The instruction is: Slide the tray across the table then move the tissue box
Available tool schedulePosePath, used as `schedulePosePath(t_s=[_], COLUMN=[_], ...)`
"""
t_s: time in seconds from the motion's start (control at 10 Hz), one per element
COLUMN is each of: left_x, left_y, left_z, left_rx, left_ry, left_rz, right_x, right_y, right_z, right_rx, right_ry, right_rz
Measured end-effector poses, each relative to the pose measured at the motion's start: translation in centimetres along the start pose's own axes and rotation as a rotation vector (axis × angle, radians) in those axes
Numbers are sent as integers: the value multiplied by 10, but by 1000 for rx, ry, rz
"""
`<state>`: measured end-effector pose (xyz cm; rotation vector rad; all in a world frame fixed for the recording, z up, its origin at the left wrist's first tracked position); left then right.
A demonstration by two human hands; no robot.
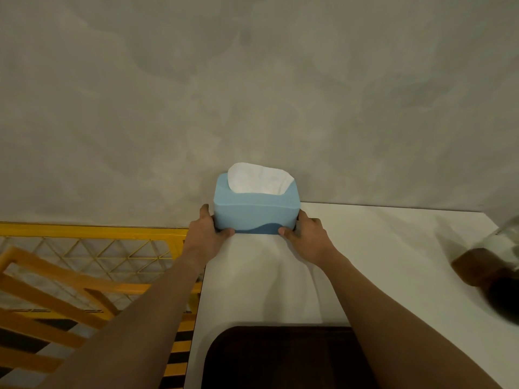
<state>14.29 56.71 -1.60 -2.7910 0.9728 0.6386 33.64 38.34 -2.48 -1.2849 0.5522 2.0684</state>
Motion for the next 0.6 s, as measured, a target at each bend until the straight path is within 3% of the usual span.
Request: schedulePosePath(t_s=[0.5, 0.6], left_x=[5, -9], left_y=[2, 12], left_z=[-6, -27], left_rx=[-27, 39], left_ry=[-13, -23], left_rz=[95, 76], right_x=[-9, -25], right_y=[6, 14], right_z=[12, 17], right_rx=[5, -22], right_ry=[-61, -94], right_rz=[43, -19])
Point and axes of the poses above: each hand's wrist, its own y-axis away from the middle knuckle, its own x-axis out of the palm, z = x × y, the point moved 8 cm from there along -y, towards the middle knuckle, and after that the axes turned 12 degrees about y, right-handed, at the moved point
